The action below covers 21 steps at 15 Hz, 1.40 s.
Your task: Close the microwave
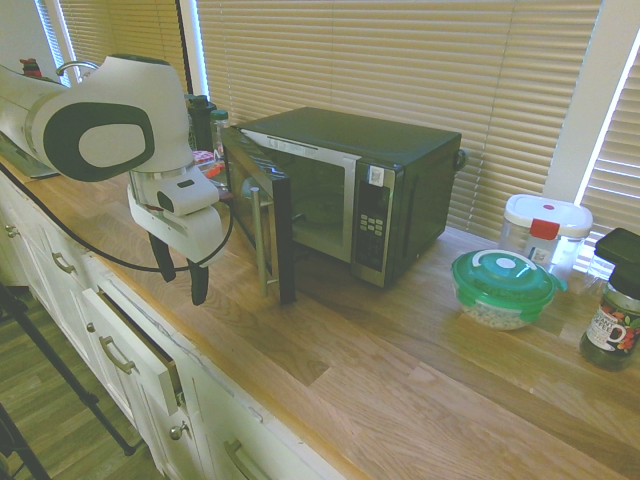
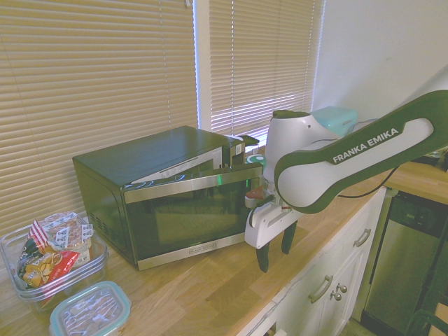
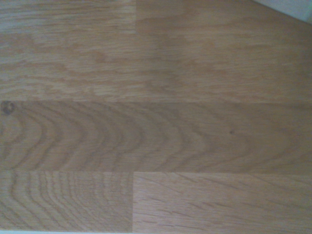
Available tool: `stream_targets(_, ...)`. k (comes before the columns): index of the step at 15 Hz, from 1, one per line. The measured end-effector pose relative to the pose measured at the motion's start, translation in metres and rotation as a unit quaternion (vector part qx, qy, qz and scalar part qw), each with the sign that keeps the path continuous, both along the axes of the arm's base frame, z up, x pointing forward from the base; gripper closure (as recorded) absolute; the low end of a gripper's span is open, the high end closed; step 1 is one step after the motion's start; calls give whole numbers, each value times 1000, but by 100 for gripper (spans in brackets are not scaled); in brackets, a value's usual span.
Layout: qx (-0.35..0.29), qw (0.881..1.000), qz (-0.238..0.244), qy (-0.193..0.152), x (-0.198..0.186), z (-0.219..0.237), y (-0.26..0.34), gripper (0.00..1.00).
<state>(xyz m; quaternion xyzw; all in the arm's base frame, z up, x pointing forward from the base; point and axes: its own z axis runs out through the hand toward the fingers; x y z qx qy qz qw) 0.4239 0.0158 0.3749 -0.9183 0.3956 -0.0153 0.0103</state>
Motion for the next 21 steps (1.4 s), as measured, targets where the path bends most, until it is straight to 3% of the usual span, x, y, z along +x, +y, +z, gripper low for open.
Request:
stream_targets(4, -8, 1000, 5, -3, 2, 4, 8, 0)
stream_targets(9, -31, 999, 21, -15, 18, 41, 50, 0)
stream_targets(17, -40, 999, 17, -31, 84, 100, 49, 0)
stream_targets(21, -36, 999, 0, -20, 115, 112, 32, 0)
